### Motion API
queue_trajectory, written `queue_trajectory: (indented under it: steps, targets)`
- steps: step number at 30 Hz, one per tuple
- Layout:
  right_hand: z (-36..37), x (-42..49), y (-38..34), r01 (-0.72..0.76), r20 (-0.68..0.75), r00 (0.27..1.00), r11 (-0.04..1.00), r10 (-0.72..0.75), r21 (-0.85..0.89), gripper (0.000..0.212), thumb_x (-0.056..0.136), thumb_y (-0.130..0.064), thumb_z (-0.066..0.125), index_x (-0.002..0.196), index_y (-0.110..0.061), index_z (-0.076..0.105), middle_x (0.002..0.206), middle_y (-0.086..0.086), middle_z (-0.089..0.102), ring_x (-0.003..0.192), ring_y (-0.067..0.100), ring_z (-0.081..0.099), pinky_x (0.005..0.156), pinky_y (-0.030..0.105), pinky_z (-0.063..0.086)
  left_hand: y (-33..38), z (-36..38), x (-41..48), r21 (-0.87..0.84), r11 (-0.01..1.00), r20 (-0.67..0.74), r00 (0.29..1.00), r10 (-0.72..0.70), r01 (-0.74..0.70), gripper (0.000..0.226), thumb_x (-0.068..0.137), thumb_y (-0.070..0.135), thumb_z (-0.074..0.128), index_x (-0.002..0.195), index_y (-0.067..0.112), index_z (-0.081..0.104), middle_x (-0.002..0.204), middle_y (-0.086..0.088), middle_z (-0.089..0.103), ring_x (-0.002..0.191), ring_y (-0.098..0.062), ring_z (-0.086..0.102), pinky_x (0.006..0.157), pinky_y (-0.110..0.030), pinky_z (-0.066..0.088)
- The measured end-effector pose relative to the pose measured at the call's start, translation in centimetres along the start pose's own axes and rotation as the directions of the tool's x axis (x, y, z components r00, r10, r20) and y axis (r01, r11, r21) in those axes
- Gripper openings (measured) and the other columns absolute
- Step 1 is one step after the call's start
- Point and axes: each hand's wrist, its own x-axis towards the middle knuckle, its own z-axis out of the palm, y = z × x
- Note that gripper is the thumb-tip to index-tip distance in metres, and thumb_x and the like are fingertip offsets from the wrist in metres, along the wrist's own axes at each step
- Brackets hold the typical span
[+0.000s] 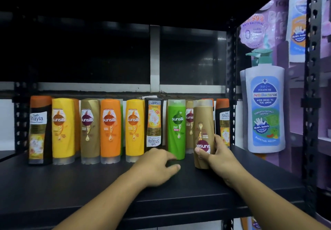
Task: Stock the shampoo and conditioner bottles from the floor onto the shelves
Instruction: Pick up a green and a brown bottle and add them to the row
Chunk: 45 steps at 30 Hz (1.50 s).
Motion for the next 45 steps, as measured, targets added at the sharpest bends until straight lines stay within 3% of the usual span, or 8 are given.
queue_trajectory:
  steps: [5,10,14,24,28,31,35,45]
  targets:
    - [0.1,-0.8,-0.8,0.006,-0.041,0.999,0.992,-0.011,-0.13,0.052,0.085,-0.035,0.081,0.126,-0.034,0.049,0.108,-0.007,0.069,0.095,0.011,0.068,0.083,0.031,0.057,-0.8,0.6,-1.3,-0.06,0.998,0.21,0.978,-0.004,0.017,0.065,0.098,0.069,0.044,0.153,0.036,0.045,0.163,0.009,0.037,0.15,-0.017,0.035,0.123,-0.037,0.028]
    - [0.0,-1.8,-1.7,-0.017,-0.083,0.997,0.974,-0.002,-0.226,0.06,0.087,-0.043,0.076,0.139,-0.031,0.049,0.11,-0.008,0.066,0.095,0.01,0.065,0.071,0.025,0.051,-1.0,0.4,-1.2,-0.126,0.99,0.16,0.986,-0.038,0.058,0.058,0.094,0.065,0.055,0.144,0.037,0.057,0.154,0.009,0.051,0.142,-0.016,0.046,0.118,-0.035,0.036]
    - [-0.9,-2.9,-2.6,-0.051,-0.115,0.993,0.941,0.013,-0.334,0.05,0.087,-0.042,0.074,0.131,-0.031,0.055,0.108,-0.005,0.067,0.091,0.013,0.065,0.077,0.034,0.057,-1.1,0.3,-1.3,-0.155,0.986,0.102,0.994,-0.051,0.067,0.049,0.096,0.055,0.061,0.139,0.03,0.064,0.147,0.009,0.059,0.135,-0.013,0.052,0.107,-0.025,0.038]
    - [-6.3,-5.1,-7.3,-0.09,-0.123,0.992,0.75,0.011,-0.656,0.063,0.064,-0.04,0.09,0.118,-0.033,0.058,0.103,-0.002,0.065,0.087,0.015,0.063,0.072,0.031,0.053,-0.6,0.2,-1.7,-0.108,0.992,0.071,0.996,-0.058,0.066,0.042,0.097,0.054,0.059,0.13,0.032,0.07,0.136,0.008,0.066,0.123,-0.015,0.058,0.106,-0.035,0.048]
    - [-6.6,-4.4,-9.4,-0.043,-0.167,0.984,0.826,-0.063,-0.562,0.077,0.058,-0.035,0.097,0.118,-0.03,0.049,0.105,0.0,0.064,0.089,0.017,0.065,0.07,0.033,0.058,-0.6,0.1,-1.9,-0.093,0.994,0.062,0.996,-0.059,0.064,0.039,0.097,0.054,0.059,0.127,0.033,0.072,0.132,0.008,0.068,0.119,-0.014,0.059,0.104,-0.036,0.05]
    - [-5.7,-3.5,-10.7,0.021,-0.196,0.974,0.903,-0.116,-0.43,0.082,0.057,-0.029,0.098,0.117,-0.034,0.043,0.104,0.002,0.067,0.089,0.021,0.07,0.079,0.044,0.061,-0.6,0.1,-2.0,-0.08,0.994,0.054,0.996,-0.068,0.072,0.039,0.097,0.054,0.058,0.126,0.033,0.072,0.13,0.007,0.068,0.117,-0.015,0.06,0.103,-0.036,0.051]
    - [-3.8,-2.4,-11.7,0.107,-0.224,0.96,0.958,-0.17,-0.266,0.079,0.068,-0.017,0.093,0.124,-0.032,0.04,0.109,0.001,0.068,0.096,0.02,0.069,0.087,0.043,0.059,-0.6,0.1,-2.0,-0.072,0.994,0.043,0.996,-0.079,0.082,0.037,0.097,0.054,0.057,0.124,0.034,0.073,0.125,0.007,0.069,0.112,-0.015,0.061,0.1,-0.038,0.053]
    - [-1.3,0.4,-10.9,0.107,-0.091,0.988,0.978,-0.125,-0.176,0.063,0.09,-0.025,0.075,0.141,-0.03,0.039,0.116,-0.002,0.067,0.103,0.017,0.068,0.091,0.044,0.059,-0.9,0.3,-1.8,-0.071,0.995,0.026,0.998,-0.062,0.064,0.035,0.098,0.052,0.058,0.121,0.031,0.074,0.122,0.009,0.071,0.11,-0.014,0.062,0.098,-0.04,0.054]
